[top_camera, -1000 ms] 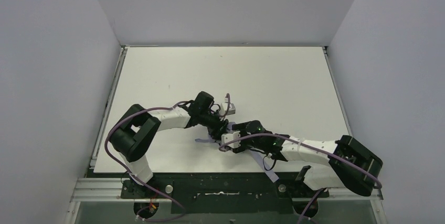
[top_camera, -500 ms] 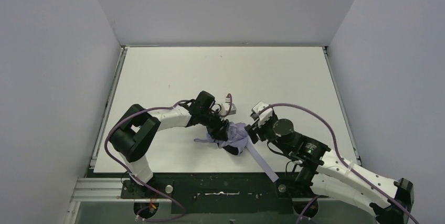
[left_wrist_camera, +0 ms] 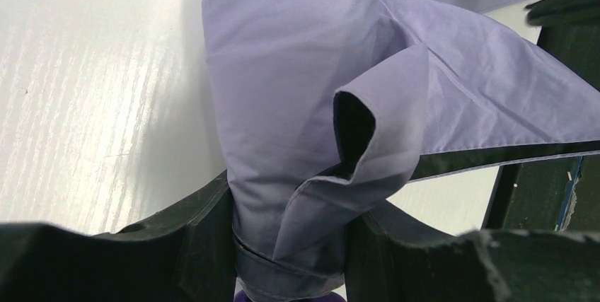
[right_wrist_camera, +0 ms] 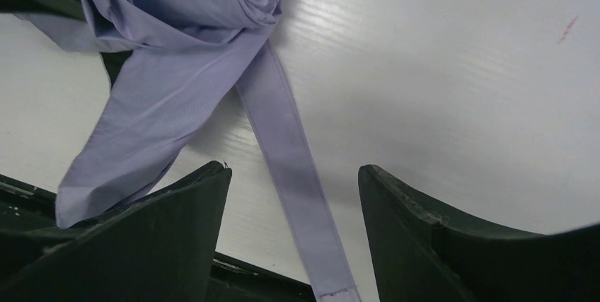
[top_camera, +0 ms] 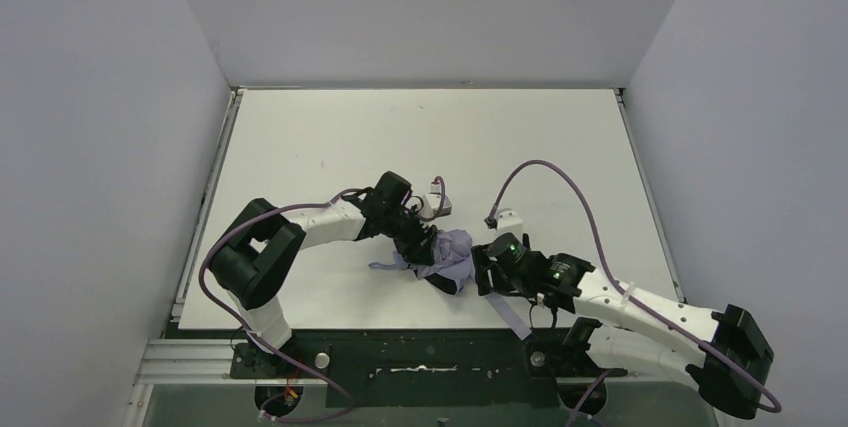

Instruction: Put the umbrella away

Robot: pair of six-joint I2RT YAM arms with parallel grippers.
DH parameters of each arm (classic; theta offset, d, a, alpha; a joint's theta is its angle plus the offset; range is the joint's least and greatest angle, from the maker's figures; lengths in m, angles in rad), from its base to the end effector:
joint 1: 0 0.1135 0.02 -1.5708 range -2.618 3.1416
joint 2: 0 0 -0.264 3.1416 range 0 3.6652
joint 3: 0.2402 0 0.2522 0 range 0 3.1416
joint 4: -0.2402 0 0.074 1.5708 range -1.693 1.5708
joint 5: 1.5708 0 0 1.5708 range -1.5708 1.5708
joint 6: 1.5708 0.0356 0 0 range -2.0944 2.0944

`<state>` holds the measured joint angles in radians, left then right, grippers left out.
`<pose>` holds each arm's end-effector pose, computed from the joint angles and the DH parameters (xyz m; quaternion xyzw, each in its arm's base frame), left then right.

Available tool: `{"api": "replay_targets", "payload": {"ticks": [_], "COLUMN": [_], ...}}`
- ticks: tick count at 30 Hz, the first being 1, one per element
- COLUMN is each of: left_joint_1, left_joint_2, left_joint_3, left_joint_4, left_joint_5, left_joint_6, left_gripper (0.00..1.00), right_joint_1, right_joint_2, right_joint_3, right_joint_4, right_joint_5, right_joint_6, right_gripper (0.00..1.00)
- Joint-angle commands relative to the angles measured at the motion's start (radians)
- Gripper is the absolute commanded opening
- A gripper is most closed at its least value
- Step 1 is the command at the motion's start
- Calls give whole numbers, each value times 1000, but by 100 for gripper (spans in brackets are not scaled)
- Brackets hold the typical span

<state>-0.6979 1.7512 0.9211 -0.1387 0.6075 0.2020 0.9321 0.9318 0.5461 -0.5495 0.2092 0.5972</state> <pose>0.2439 -0.2311 0.1478 0.4762 0.7820 -0.3464 0.2041 0.1113 0.1375 0.2013 -0.1253 0.9370 0.1436 0.2929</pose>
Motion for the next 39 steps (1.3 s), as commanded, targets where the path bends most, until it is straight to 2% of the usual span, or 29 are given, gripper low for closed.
{"api": "replay_targets", "payload": {"ticks": [1,10,15,17,21,23,25,28,32,39], "left_joint_1": [3,3,6,7,13,20,33,53,79,101], "left_joint_2": [20,25,30,28,31,32,34,31,12,-10], "left_joint_3": [26,33,39,39,45,47,52,54,43,36], "left_joint_4": [-35,-42,-46,-43,-35,-21,-12,14,57,73], "left_joint_5": [-69,-62,-59,-60,-93,-129,-156,-187,-215,-231], "left_joint_6": [11,11,3,-8,-43,-89,-137,-192,-260,-290], "left_gripper": [0,0,0,0,0,0,0,0,0,0], "right_joint_1": [7,4,2,4,4,5,8,44,140,266], "right_joint_2": [60,255,349,364,359,354,348,335,294,202], "right_joint_3": [-24,-28,-23,-22,-32,-35,-43,-70,-82,-82], "right_joint_4": [114,263,276,257,198,174,167,188,178,182], "right_joint_5": [-74,-49,-35,-18,6,-15,-67,-156,-195,-271], "right_joint_6": [31,-29,-18,6,69,101,127,190,272,355], "right_gripper": [68,69,62,54,27,15,0,0,0,0]}}
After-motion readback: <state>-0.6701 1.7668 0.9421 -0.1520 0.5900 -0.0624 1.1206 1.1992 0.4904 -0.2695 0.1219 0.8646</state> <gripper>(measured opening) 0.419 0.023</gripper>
